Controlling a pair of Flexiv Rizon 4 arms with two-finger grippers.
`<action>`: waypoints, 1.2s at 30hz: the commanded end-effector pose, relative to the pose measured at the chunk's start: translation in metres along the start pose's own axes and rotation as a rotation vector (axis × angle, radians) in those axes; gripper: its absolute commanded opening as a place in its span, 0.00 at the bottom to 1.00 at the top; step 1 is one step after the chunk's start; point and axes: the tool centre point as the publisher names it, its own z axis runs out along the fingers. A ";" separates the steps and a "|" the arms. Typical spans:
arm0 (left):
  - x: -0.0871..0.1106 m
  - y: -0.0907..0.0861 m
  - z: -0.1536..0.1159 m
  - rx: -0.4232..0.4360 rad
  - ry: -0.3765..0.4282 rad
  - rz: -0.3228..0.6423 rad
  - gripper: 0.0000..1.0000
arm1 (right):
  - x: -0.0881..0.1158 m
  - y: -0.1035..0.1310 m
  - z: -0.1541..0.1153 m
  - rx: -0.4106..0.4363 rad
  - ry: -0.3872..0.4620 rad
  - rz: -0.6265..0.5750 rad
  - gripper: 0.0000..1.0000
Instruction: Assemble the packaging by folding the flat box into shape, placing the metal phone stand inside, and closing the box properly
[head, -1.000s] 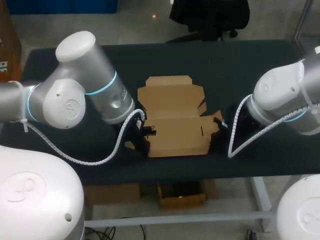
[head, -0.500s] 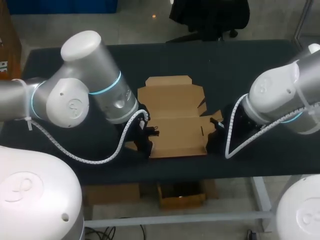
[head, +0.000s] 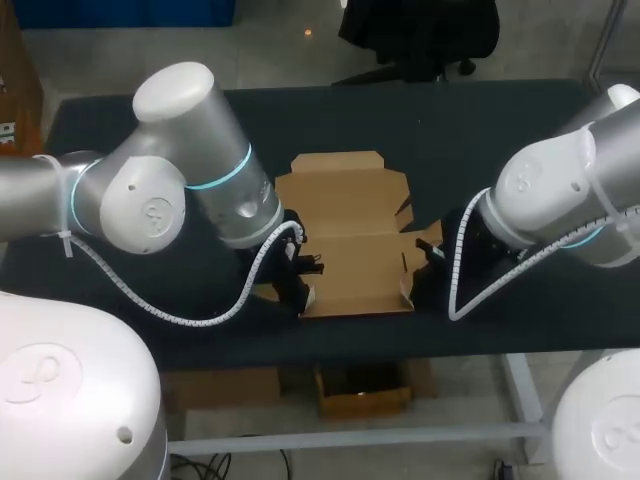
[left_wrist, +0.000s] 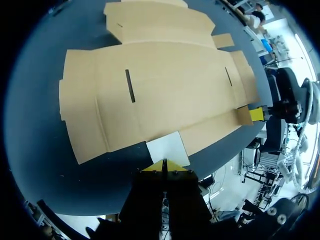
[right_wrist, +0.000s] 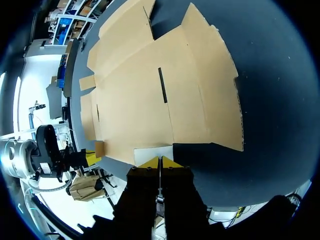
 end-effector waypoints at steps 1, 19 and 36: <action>0.006 -0.001 0.004 0.003 -0.016 -0.002 0.00 | 0.001 0.000 0.004 0.012 -0.016 -0.001 0.00; 0.009 -0.004 0.014 0.044 -0.054 -0.030 0.00 | 0.000 -0.002 0.014 0.035 -0.096 -0.006 0.00; 0.011 -0.003 0.028 0.107 -0.147 -0.099 0.00 | -0.003 -0.011 0.024 0.012 -0.190 -0.004 0.00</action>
